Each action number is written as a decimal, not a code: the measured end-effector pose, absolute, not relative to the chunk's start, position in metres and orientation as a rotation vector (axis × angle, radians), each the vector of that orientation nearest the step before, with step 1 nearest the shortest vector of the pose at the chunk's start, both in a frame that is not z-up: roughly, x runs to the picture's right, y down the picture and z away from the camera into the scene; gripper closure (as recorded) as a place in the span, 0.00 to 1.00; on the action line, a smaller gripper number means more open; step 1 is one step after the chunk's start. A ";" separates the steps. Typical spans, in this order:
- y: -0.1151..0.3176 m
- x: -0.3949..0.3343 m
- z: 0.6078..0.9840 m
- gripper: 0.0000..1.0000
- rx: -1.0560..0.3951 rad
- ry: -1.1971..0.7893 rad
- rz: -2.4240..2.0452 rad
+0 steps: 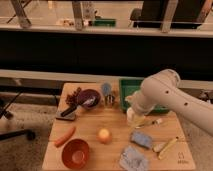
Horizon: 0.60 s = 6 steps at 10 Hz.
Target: Place brush in table surface
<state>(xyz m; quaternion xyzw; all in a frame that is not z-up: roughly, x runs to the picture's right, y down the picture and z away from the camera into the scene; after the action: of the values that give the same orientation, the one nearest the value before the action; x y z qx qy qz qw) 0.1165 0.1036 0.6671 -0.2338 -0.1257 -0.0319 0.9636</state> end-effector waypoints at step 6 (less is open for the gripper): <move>0.083 0.074 0.684 0.20 -0.455 -0.259 -0.101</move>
<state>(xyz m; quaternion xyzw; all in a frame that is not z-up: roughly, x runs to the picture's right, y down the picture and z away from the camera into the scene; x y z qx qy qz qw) 0.0745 0.0832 0.6841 -0.2246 -0.1279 -0.0500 0.9647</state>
